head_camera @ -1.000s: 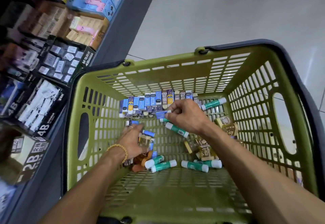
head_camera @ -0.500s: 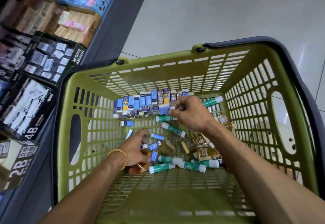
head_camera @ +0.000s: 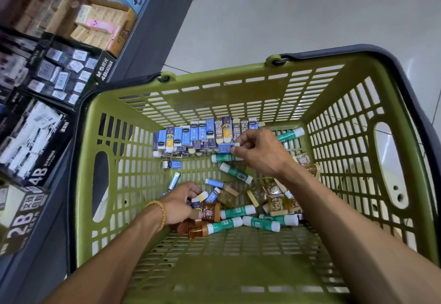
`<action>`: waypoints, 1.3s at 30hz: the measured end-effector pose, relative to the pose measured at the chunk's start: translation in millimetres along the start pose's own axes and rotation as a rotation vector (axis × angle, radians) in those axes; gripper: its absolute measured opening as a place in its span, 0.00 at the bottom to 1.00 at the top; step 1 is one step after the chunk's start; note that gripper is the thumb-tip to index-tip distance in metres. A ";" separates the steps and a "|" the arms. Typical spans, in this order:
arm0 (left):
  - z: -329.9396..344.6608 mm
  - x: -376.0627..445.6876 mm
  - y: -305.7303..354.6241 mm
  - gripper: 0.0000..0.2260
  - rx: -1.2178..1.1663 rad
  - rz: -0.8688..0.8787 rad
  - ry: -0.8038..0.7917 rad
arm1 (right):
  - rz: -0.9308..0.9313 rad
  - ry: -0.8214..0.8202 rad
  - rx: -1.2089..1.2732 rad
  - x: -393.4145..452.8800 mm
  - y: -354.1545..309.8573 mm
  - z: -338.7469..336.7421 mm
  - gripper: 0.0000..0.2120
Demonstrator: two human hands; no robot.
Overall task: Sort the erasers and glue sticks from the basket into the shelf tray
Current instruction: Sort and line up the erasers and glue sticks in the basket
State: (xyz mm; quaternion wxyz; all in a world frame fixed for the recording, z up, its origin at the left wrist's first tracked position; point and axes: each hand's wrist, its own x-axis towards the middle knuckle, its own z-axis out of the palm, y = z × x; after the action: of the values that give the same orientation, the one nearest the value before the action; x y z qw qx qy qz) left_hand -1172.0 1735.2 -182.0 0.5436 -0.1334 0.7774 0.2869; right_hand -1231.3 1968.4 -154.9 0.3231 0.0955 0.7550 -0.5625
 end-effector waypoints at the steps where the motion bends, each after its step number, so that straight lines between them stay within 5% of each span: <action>1: -0.5 -1.4 1.9 0.25 -0.014 0.000 -0.012 | -0.002 0.002 -0.007 0.4 0.0 -0.2 0.03; 8: 1.3 1.6 -1.8 0.29 -0.023 0.003 -0.016 | 0.006 0.013 -0.026 1.8 3.3 -0.6 0.05; 13: -4.4 -0.8 6.9 0.31 -0.258 0.038 0.119 | 0.013 0.024 -0.010 -1.1 3.3 0.1 0.04; 16: -4.8 3.1 12.0 0.24 -0.362 0.087 0.192 | 0.028 0.027 0.004 -2.2 1.9 -0.2 0.04; 25: 9.6 23.6 25.5 0.16 0.116 0.215 0.350 | 0.063 0.054 0.143 -14.3 -7.3 -10.2 0.05; 34: 14.0 28.4 28.2 0.10 0.240 0.283 0.429 | 0.146 0.216 0.214 -9.8 -9.5 -24.3 0.04; 39: -2.0 16.6 27.7 0.07 0.015 0.272 0.373 | 0.099 0.172 0.034 8.0 -21.5 -25.7 0.05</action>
State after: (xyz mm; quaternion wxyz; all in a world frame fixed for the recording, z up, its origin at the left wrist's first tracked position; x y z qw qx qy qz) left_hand -1194.2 1757.9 -188.4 0.3481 -0.0740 0.8773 0.3221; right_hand -1258.1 1982.5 -138.7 0.2826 0.1859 0.7648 -0.5483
